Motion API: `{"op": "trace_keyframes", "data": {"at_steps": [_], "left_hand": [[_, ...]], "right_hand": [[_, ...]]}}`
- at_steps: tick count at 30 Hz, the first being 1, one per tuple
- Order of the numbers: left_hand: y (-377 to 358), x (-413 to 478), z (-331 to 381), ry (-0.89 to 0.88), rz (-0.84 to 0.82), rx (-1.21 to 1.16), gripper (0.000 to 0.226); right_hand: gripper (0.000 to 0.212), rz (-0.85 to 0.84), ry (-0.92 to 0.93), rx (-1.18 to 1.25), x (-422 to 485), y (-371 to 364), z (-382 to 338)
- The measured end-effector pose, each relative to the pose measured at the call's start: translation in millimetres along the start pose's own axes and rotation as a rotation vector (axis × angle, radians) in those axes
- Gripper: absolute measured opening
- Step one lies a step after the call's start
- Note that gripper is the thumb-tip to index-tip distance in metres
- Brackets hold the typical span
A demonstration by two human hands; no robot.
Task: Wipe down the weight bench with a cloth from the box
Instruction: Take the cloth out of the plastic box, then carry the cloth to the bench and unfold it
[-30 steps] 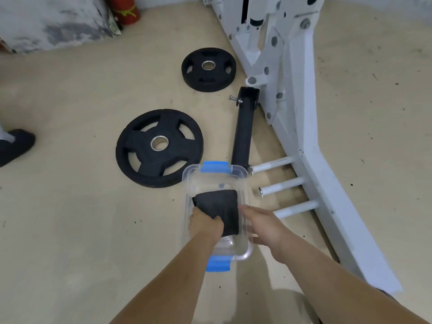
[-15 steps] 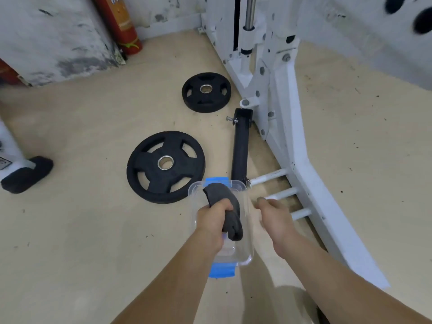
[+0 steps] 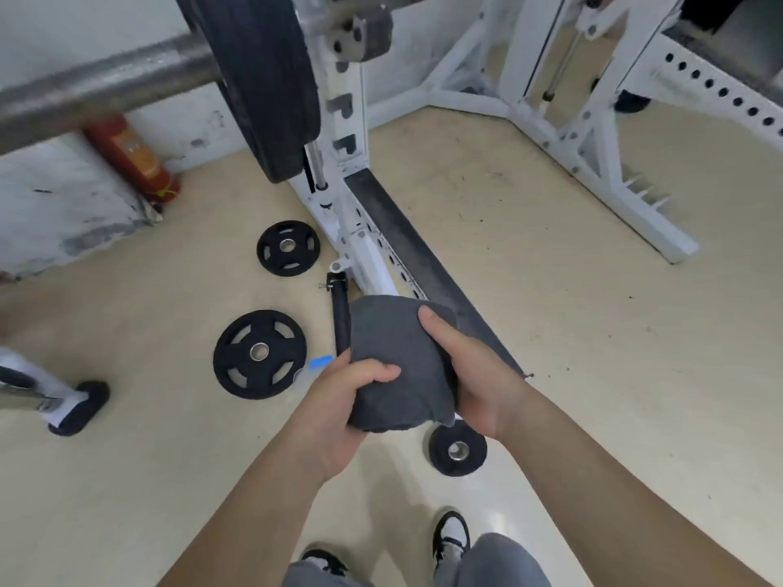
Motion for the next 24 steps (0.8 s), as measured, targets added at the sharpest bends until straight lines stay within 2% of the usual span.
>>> {"op": "trace_keyframes", "data": {"at_steps": [3, 5, 8, 11, 17, 21, 24], "left_hand": [[-85, -68, 28, -0.031, -0.067, 0.088, 0.032], [-134, -96, 33, -0.020, -0.127, 0.097, 0.034], [-198, -123, 27, 0.016, -0.230, 0.147, 0.036], [-258, -129, 8, 0.020, -0.348, 0.317, 0.032], [-385, -152, -76, 0.094, -0.579, 0.653, 0.032], [-481, -182, -155, 0.209, -0.781, 0.847, 0.032], [-555, -201, -222, 0.257, -0.862, 0.927, 0.030]], "right_hand": [[0.049, 0.094, 0.075, -0.009, -104, 31, -46], [0.048, 0.174, 0.105, 0.033, -165, 55, -67], [0.054, 0.280, 0.127, 0.140, -242, 95, -76], [0.053, 0.377, 0.202, 0.257, -300, 135, -71], [0.052, 0.648, 0.358, 0.440, -421, 233, -20], [0.038, 0.821, 0.476, 0.582, -509, 317, 29], [0.031, 0.940, 0.523, 0.694, -567, 381, 75]]}}
Point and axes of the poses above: each hand's wrist, its own x-axis towards the middle knuckle, its own y-axis out of the back of the hand, z = x × y, the point moved 2 cm from there along x, towards the middle knuckle, and after that the axes turned 2 degrees about -x, right-handed, at the moved point
